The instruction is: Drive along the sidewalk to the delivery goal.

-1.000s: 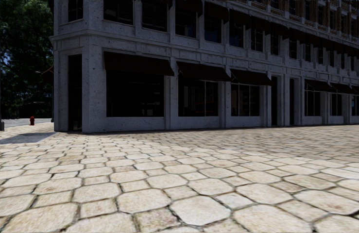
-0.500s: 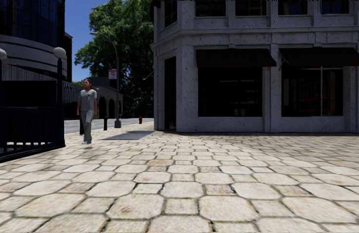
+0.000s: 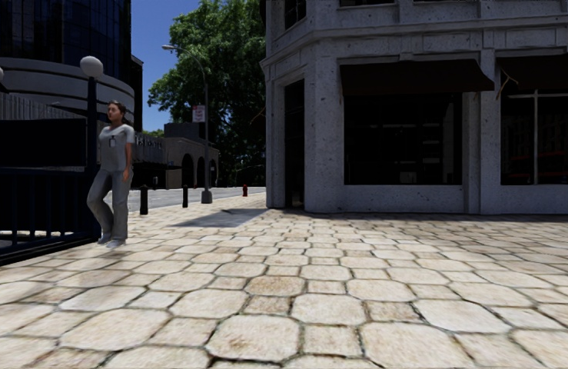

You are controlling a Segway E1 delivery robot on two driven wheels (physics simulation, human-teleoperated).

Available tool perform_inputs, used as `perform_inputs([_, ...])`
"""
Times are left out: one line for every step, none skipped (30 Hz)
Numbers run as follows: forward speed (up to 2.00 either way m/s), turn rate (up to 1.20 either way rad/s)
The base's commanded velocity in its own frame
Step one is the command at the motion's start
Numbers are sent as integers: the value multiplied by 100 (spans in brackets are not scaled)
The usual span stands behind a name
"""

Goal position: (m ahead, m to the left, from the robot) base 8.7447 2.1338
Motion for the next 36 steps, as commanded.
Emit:
perform_inputs([182, -28])
perform_inputs([182, -37])
perform_inputs([182, -40])
perform_inputs([182, -8])
perform_inputs([182, 0])
perform_inputs([182, 0])
perform_inputs([182, 0])
perform_inputs([182, 0])
perform_inputs([182, 0])
perform_inputs([182, 0])
perform_inputs([182, 0])
perform_inputs([182, 0])
perform_inputs([182, 5])
perform_inputs([182, 21])
perform_inputs([182, 41])
perform_inputs([182, 41])
perform_inputs([182, 62])
perform_inputs([183, 76])
perform_inputs([183, 83])
perform_inputs([183, 85])
perform_inputs([183, 85])
perform_inputs([183, 85])
perform_inputs([184, 85])
perform_inputs([184, 85])
perform_inputs([184, 85])
perform_inputs([184, 85])
perform_inputs([184, 75])
perform_inputs([184, 24])
perform_inputs([184, 24])
perform_inputs([184, 8])
perform_inputs([184, 2])
perform_inputs([184, 0])
perform_inputs([184, 0])
perform_inputs([184, 0])
perform_inputs([184, 0])
perform_inputs([184, 0])
